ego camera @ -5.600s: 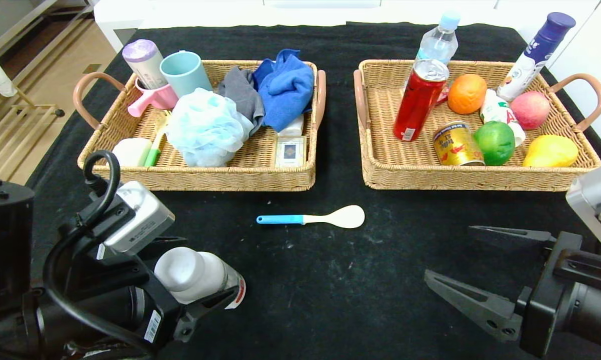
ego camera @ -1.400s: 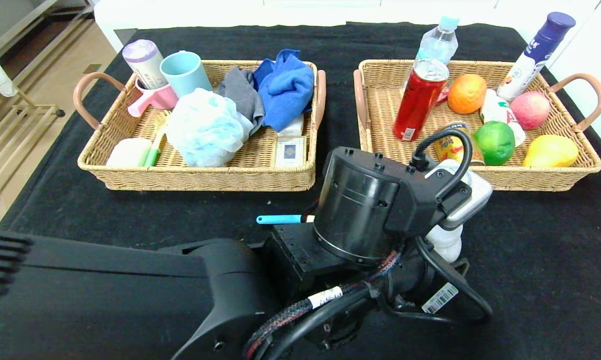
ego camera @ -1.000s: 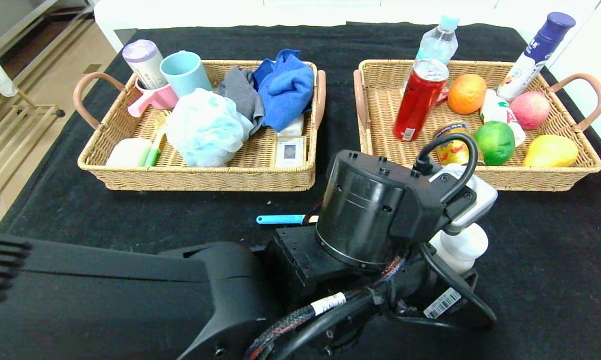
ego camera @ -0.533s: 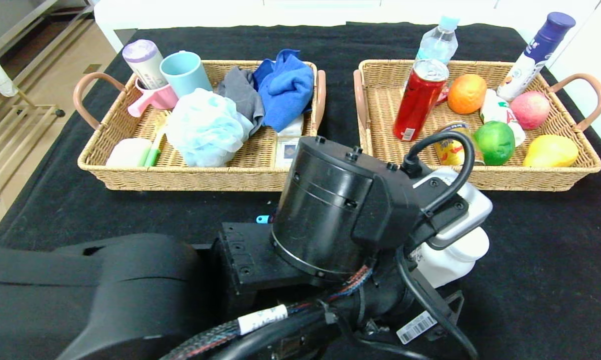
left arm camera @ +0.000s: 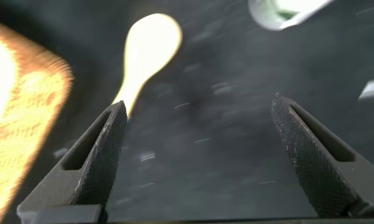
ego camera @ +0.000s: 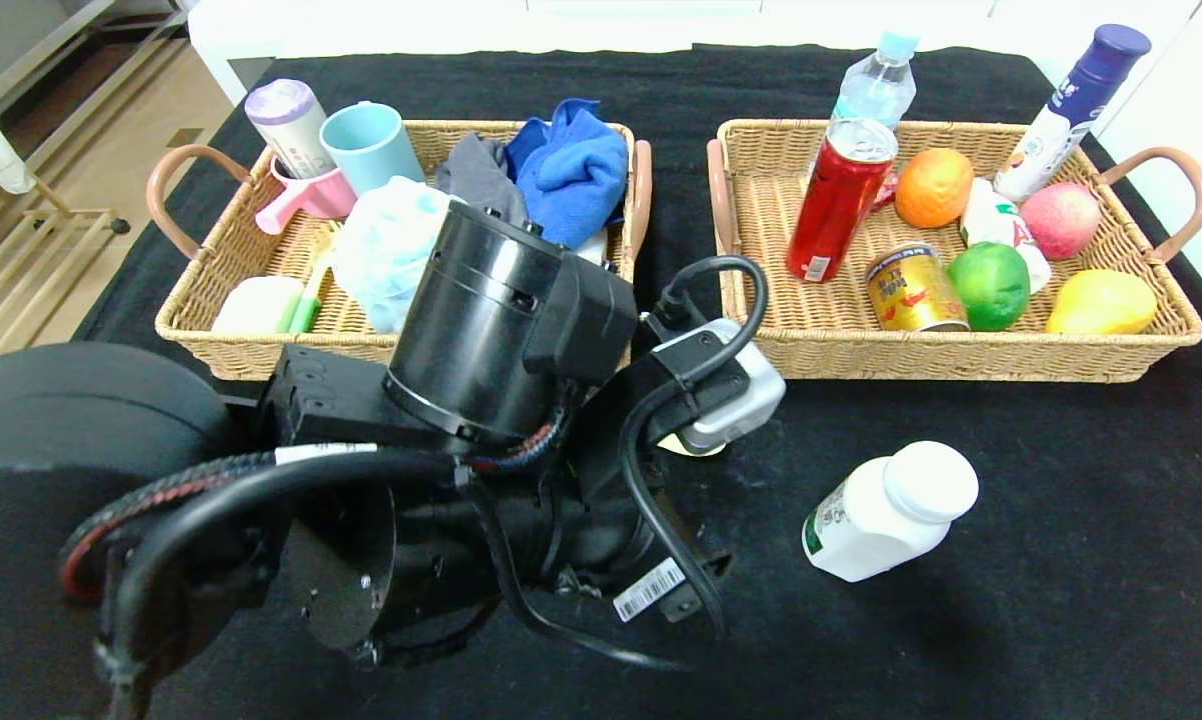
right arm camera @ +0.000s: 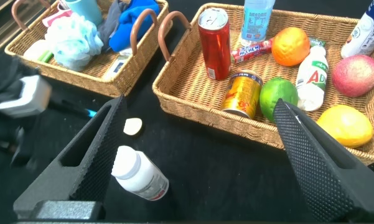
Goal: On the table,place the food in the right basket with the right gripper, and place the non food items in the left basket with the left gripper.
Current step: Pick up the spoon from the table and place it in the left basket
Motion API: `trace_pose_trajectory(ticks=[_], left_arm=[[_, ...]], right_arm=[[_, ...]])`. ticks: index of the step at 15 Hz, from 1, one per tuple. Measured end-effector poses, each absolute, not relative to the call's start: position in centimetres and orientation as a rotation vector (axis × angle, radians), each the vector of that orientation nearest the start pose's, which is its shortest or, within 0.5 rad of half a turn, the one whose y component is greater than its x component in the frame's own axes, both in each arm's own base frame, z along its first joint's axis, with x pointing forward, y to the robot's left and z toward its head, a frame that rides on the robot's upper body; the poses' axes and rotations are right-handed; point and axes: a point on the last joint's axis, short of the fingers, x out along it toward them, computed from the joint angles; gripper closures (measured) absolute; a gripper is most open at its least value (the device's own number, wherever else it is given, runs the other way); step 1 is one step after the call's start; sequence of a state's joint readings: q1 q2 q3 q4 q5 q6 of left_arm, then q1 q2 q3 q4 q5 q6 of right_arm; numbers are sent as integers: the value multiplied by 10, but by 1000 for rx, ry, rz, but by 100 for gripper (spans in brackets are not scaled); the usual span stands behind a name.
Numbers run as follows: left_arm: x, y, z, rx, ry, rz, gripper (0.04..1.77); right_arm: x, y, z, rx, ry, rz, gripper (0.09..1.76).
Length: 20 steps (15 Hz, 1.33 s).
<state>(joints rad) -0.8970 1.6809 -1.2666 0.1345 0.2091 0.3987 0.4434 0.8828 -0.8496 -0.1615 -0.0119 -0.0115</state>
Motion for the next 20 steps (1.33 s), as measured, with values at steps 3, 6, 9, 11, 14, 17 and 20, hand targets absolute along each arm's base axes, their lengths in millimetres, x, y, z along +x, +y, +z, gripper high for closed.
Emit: trace_pose_trajectory(ticks=[3, 6, 9, 11, 14, 17, 20], left_arm=[[216, -233, 248, 729, 388, -722, 12], [226, -228, 253, 790, 483, -709, 11], [235, -228, 256, 832, 519, -686, 11], [245, -230, 255, 851, 522, -654, 11], [265, -234, 249, 863, 536, -590, 10], [278, -238, 241, 867, 553, -578, 10], [282, -241, 236, 869, 561, -578, 10]], right_arm=[[80, 38, 314, 17, -125, 430, 14], [81, 38, 314, 17, -125, 431, 14], [81, 38, 314, 16, -125, 431, 14], [81, 38, 314, 16, -125, 431, 14], [80, 38, 315, 18, -128, 431, 14], [80, 38, 315, 18, -129, 430, 14], [80, 38, 315, 17, -129, 431, 14]])
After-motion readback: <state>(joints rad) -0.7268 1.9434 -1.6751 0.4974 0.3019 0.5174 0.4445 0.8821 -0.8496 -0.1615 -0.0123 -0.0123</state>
